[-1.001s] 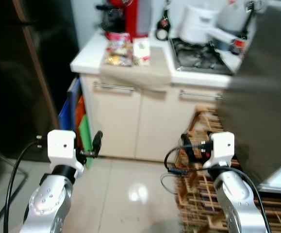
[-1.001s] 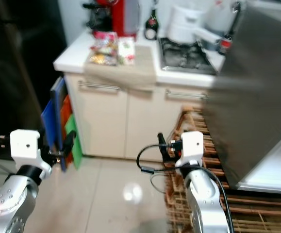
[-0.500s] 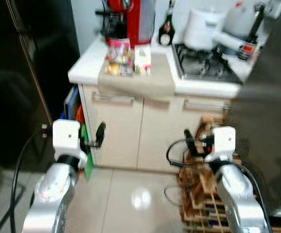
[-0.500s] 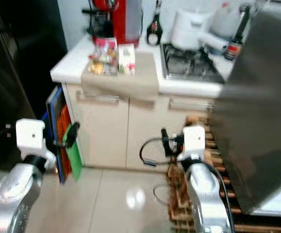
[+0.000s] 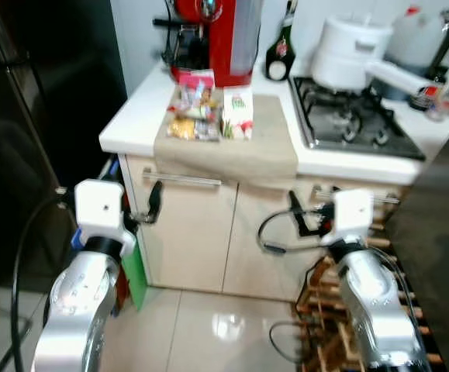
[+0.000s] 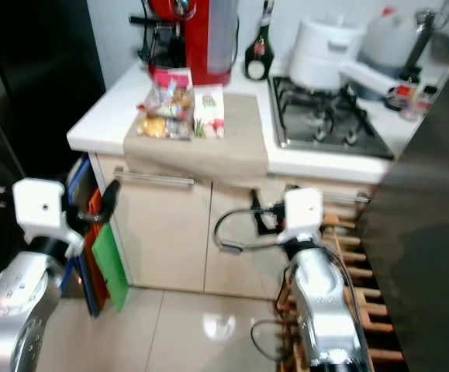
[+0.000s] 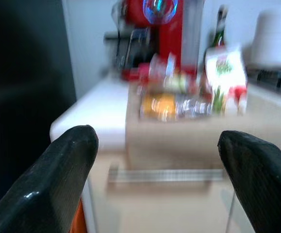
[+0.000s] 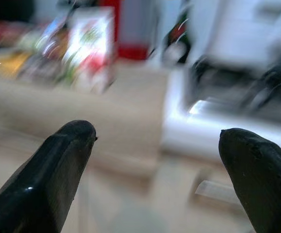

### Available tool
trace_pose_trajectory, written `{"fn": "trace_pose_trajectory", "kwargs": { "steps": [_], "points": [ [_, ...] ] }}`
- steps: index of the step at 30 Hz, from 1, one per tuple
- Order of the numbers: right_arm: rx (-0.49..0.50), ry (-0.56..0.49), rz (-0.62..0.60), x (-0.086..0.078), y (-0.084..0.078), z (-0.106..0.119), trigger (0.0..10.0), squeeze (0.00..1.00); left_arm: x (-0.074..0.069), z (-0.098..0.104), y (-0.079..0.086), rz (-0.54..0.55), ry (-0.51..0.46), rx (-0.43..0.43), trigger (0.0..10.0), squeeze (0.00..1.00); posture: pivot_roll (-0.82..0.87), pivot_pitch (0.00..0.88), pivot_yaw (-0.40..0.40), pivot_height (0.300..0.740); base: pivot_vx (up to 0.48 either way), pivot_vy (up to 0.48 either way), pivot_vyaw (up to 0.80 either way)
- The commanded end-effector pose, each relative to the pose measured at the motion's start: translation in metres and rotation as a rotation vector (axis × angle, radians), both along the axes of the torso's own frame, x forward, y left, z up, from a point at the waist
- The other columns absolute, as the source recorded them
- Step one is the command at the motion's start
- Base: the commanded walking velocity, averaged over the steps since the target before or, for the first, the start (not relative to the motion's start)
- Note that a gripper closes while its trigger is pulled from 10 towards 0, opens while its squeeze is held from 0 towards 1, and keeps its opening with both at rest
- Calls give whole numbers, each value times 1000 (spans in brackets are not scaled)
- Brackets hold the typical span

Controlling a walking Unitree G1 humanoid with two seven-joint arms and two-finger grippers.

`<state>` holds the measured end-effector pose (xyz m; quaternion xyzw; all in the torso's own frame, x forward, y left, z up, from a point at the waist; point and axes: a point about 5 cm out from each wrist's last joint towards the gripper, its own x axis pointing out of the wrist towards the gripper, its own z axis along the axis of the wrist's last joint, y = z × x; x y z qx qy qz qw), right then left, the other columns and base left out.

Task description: Restocking fridge

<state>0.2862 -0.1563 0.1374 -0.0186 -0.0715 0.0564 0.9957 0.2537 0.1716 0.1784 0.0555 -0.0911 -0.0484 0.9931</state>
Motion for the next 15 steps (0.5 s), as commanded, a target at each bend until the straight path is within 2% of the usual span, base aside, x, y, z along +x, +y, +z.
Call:
{"fn": "trace_pose_trajectory", "kwargs": {
  "steps": [1, 4, 11, 15],
  "points": [
    [1, -187, -4, 6, 7, 41, 10000, 0, 2, 24, -1, -23, -107, 51, 10000, 0, 1, 0, -33, 740, 480, 0, 0],
    [41, -221, 5, 15, 11, 56, 10000, 0, 9, 43, -4, -43, -171, 53, 10000, 0, -5, 0, -30, 740, 480, 0, 0],
    [45, -221, 9, 18, 13, 57, 10000, 0, 10, 53, -3, -63, -223, 44, 10000, 0, -7, 0, -25, 740, 480, 0, 0],
    [64, -290, 15, 22, 17, 80, 10000, 0, 11, 62, -6, -78, -257, 65, 10000, 0, -10, 0, -20, 740, 480, 0, 0]
  ]
}}
